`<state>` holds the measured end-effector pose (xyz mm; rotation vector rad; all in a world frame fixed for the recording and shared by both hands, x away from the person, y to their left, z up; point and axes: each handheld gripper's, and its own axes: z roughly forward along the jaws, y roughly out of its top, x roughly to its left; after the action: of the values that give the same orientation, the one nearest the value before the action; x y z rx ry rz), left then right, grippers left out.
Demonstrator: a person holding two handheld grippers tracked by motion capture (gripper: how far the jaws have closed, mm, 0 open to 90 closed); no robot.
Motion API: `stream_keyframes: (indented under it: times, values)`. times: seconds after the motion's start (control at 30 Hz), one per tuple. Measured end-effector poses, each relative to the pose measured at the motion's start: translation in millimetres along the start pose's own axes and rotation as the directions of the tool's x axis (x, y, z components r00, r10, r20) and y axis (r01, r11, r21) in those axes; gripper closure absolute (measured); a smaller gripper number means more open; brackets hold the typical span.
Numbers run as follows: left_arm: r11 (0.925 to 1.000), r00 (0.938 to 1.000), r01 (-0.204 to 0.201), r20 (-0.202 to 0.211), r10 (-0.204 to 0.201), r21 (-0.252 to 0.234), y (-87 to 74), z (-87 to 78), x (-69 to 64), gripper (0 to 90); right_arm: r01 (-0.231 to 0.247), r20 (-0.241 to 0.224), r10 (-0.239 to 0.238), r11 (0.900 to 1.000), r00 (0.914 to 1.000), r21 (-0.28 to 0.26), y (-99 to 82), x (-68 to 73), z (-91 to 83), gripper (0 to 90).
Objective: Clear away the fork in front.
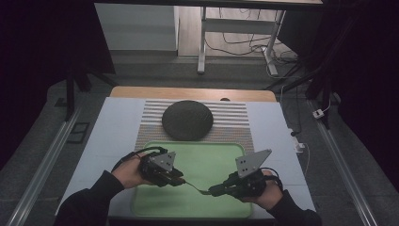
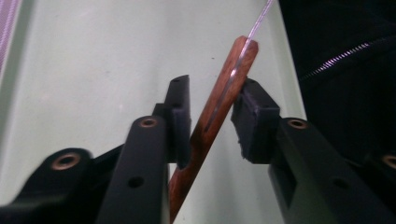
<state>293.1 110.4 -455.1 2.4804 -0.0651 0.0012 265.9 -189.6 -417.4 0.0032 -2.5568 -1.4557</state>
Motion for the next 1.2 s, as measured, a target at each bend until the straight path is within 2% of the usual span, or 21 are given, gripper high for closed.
stream_keyframes:
  times: [0.13,0.3,0.37,0.4,0.47,0.57,0.63,0.7,0.8,0.9,1.0,1.1,1.2]
  values:
    - [0.9989,0.9989,-0.042,0.020,0.041,0.023,2.1,2.3,-2.9,71.1,0.003,-0.019,-0.003,1.0000,0.9998,0.008,-0.6,0.2,1.0,89.7]
    - [0.9927,0.9931,-0.106,0.057,0.103,0.058,4.5,5.5,-6.3,74.9,0.002,-0.042,-0.001,0.9997,0.9991,0.024,-1.8,-0.5,2.6,89.5]
    - [0.9921,0.9924,-0.111,0.060,0.108,0.058,4.7,6.2,-7.3,76.1,0.001,-0.048,0.000,0.9997,0.9989,0.026,-2.4,-1.0,3.1,89.4]
    - [0.9880,0.9883,-0.138,0.074,0.133,0.069,4.8,6.5,-7.6,76.7,0.000,-0.050,0.002,0.9996,0.9987,0.029,-2.6,-1.3,3.2,89.2]
    - [0.9847,0.9848,-0.160,0.078,0.155,0.069,4.1,7.0,-8.8,77.9,-0.001,-0.045,0.002,0.9996,0.9990,0.028,-3.2,-1.9,3.0,88.5]
    - [0.9828,0.9829,-0.170,0.083,0.164,0.071,3.9,7.0,-9.9,79.3,-0.004,-0.025,0.004,0.9997,0.9997,0.025,-4.2,-3.2,1.6,86.9]
    - [0.9841,0.9841,-0.162,0.086,0.155,0.073,4.1,6.7,-10.5,79.5,-0.004,-0.014,0.004,0.9998,0.9999,0.022,-4.9,-3.8,0.7,86.1]
    - [0.9879,0.9881,-0.136,0.083,0.130,0.075,4.0,5.5,-11.2,79.6,-0.008,0.005,0.008,0.9998,1.0000,0.018,-5.0,-3.7,0.1,84.8]
    - [0.9934,0.9937,-0.092,0.071,0.087,0.069,4.3,3.1,-12.2,79.6,-0.016,0.048,0.016,0.9998,0.9987,0.006,-5.4,-4.1,-1.5,79.5]
    - [0.9968,0.9981,-0.040,0.049,0.036,0.069,4.3,-1.2,-13.6,79.6,-0.031,0.114,0.029,0.9994,0.9931,0.016,-5.7,-3.9,-2.9,74.0]
    - [0.9977,0.9999,0.005,0.015,-0.006,0.068,2.7,-4.9,-15.8,79.5,-0.054,0.191,0.047,0.9982,0.9804,0.028,-6.5,-2.6,-3.8,68.8]
    - [0.9965,0.9987,0.050,-0.013,-0.049,0.068,-0.3,-6.1,-17.4,79.5,-0.075,0.269,0.063,0.9966,0.9610,0.034,-8.0,-1.4,-4.7,63.5]
    - [0.9916,0.9946,0.101,-0.032,-0.099,0.080,-3.3,-6.1,-18.1,79.5,-0.095,0.332,0.079,0.9950,0.9401,0.033,-10.6,-0.4,-6.5,58.8]
